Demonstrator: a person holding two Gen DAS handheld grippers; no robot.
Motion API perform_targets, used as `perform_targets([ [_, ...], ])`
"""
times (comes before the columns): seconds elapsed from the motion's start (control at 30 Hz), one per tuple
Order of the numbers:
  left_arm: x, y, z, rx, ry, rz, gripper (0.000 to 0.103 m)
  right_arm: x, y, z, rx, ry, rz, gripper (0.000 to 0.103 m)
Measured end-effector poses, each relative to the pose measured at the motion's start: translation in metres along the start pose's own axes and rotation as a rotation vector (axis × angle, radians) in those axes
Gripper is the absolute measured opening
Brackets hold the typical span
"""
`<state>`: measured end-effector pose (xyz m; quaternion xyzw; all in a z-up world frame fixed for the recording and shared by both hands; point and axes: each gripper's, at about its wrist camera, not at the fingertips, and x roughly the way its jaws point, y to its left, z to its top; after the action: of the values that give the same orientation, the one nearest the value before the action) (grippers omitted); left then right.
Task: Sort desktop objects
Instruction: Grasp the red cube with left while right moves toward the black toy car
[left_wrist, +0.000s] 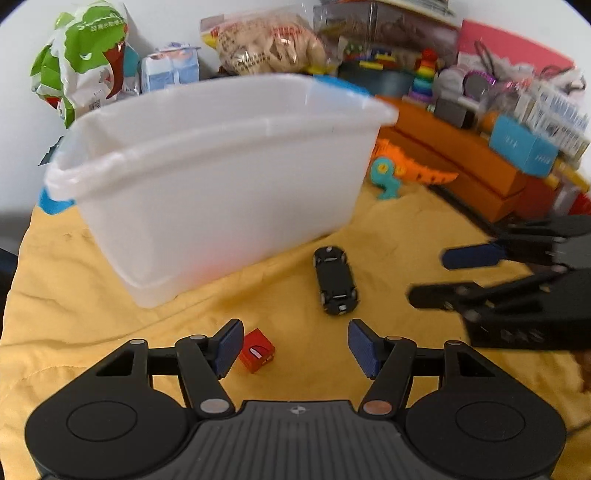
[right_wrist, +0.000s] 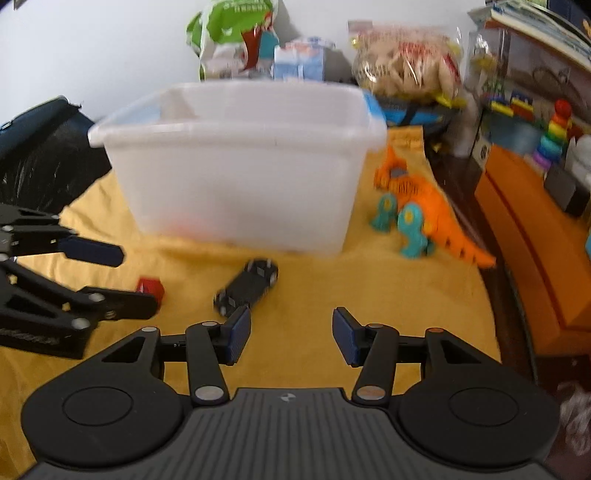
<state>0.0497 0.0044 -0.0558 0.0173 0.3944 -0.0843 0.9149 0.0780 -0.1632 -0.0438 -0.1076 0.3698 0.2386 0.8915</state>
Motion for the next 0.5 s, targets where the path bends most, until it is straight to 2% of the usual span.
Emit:
perform_targets([
  [0.07,0.013,0.001,-0.003,-0.004,0.012,0.027,0.054,0.002,0.000,-0.008,0.012,0.022,0.007,0.054],
  [0.13,0.017,0.002,-0.005,0.025,-0.018,0.061,0.027,0.004,0.000,-0.013,0.012,0.038,0.009,0.054],
  [0.2,0.015,0.006,-0.002,0.028,-0.006,0.057,0.018,0.005,0.001,-0.015,0.016,0.047,0.013,0.054],
  [0.23,0.013,0.011,-0.001,-0.001,0.004,0.029,0.017,0.005,0.002,-0.015,0.018,0.049,0.017,0.054],
  [0.3,0.009,0.017,-0.003,-0.012,0.012,0.030,0.017,0.007,0.005,-0.012,0.018,0.044,0.029,0.054],
  [0.33,0.008,0.019,-0.005,-0.005,0.012,0.041,0.023,0.009,0.007,-0.008,0.017,0.038,0.040,0.054],
  [0.5,0.008,0.023,-0.012,-0.026,0.034,0.047,0.040,0.032,0.017,0.016,0.051,0.025,0.084,0.056],
])
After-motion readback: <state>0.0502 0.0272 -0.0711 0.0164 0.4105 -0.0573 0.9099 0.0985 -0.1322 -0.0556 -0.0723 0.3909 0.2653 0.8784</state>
